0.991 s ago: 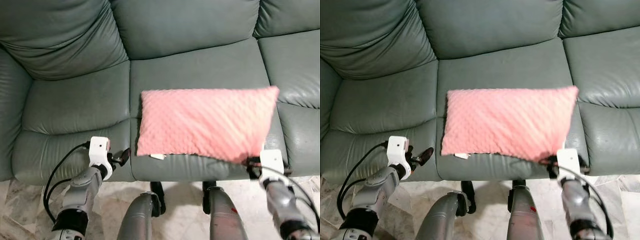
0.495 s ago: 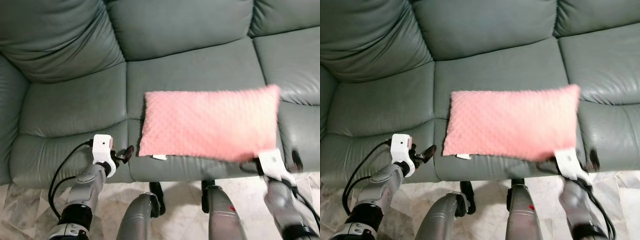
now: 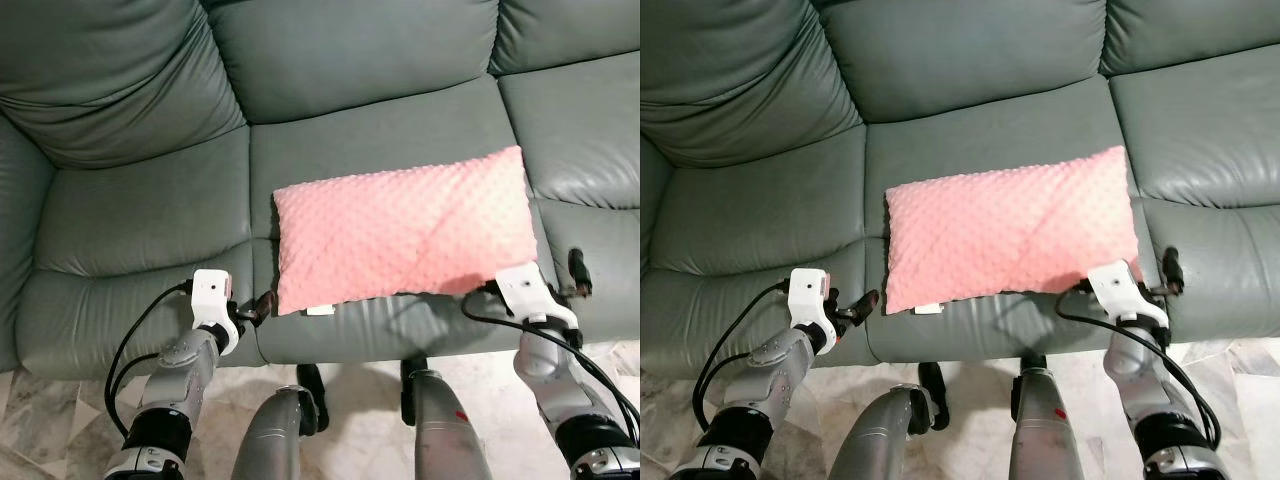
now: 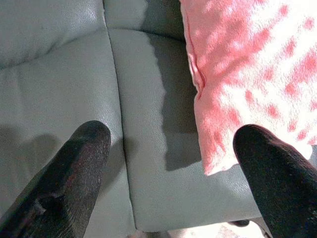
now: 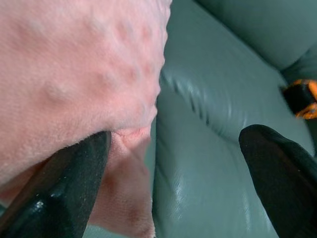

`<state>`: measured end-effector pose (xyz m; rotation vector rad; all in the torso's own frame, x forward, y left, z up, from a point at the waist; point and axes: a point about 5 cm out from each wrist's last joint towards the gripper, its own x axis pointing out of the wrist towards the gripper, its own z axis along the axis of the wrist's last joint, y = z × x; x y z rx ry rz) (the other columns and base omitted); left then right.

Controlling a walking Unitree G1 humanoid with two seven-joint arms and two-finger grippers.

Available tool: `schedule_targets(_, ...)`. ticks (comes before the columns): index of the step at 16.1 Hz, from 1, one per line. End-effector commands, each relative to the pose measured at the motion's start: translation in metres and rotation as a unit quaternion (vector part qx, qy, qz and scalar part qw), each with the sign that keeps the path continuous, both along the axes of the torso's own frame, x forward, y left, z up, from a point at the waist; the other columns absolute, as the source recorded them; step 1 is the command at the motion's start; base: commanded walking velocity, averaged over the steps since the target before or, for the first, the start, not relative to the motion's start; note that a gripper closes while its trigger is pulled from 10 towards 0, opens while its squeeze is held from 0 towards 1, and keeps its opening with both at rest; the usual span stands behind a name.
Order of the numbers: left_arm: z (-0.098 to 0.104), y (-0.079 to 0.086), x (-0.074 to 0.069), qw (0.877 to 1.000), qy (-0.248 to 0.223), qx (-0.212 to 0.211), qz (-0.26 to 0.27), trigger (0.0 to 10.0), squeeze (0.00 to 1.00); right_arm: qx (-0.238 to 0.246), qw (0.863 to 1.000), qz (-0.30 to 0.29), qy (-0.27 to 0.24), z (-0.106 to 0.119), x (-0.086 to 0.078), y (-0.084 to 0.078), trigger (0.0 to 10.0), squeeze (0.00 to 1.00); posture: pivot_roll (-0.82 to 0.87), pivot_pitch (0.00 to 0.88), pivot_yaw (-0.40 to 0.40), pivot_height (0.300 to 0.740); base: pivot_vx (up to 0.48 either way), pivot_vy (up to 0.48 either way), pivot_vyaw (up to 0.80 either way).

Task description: Move the pillow to the sofa

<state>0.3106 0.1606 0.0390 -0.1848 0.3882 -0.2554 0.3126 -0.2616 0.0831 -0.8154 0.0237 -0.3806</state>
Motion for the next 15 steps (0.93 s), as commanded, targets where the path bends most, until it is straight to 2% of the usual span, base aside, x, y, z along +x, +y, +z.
schedule_targets(1, -0.020, 0.009, -0.016, 0.999, 0.038, 0.005, 0.017, 10.0, 0.00, -0.004, 1.000, 0.006, 0.020, -0.012, -0.007, 0.008, 10.0, 0.00, -0.03, 0.487, 0.229, 0.740, 0.000, 0.000, 0.00)
schedule_targets(3, -0.021, 0.007, -0.017, 0.999, 0.039, 0.001, 0.016, 10.0, 0.00, -0.003, 1.000, -0.001, 0.031, -0.017, -0.011, 0.007, 10.0, 0.00, -0.04, 0.485, 0.228, 0.740, 0.000, 0.000, 0.00)
schedule_targets(6, -0.020, 0.005, -0.015, 0.999, 0.039, -0.001, 0.015, 10.0, 0.00, -0.007, 0.996, -0.059, 0.072, -0.034, -0.034, -0.017, 10.0, 0.00, -0.05, 0.485, 0.225, 0.740, 0.000, 0.000, 0.00)
schedule_targets(8, -0.021, 0.005, -0.015, 0.999, 0.040, -0.001, 0.016, 10.0, 0.00, -0.013, 0.989, -0.104, 0.105, -0.046, -0.058, -0.040, 10.0, 0.00, -0.05, 0.483, 0.224, 0.740, 0.000, 0.000, 0.00)
schedule_targets(11, -0.021, 0.005, -0.014, 0.999, 0.041, -0.002, 0.017, 10.0, 0.00, -0.026, 0.985, -0.129, 0.111, -0.045, -0.069, -0.055, 10.0, 0.00, -0.06, 0.483, 0.223, 0.740, 0.000, 0.000, 0.00)
schedule_targets(14, -0.022, 0.004, -0.013, 0.999, 0.041, -0.005, 0.018, 10.0, 0.00, -0.022, 0.988, -0.122, 0.090, -0.038, -0.068, -0.048, 10.0, 0.00, -0.09, 0.449, 0.205, 0.740, 0.000, 0.000, 0.00)
schedule_targets(15, -0.021, 0.006, -0.012, 0.999, 0.037, -0.007, 0.016, 10.0, 0.00, -0.009, 0.992, -0.100, 0.078, -0.034, -0.066, -0.037, 10.0, 0.00, -0.11, 0.423, 0.194, 0.740, 0.000, 0.000, 0.00)
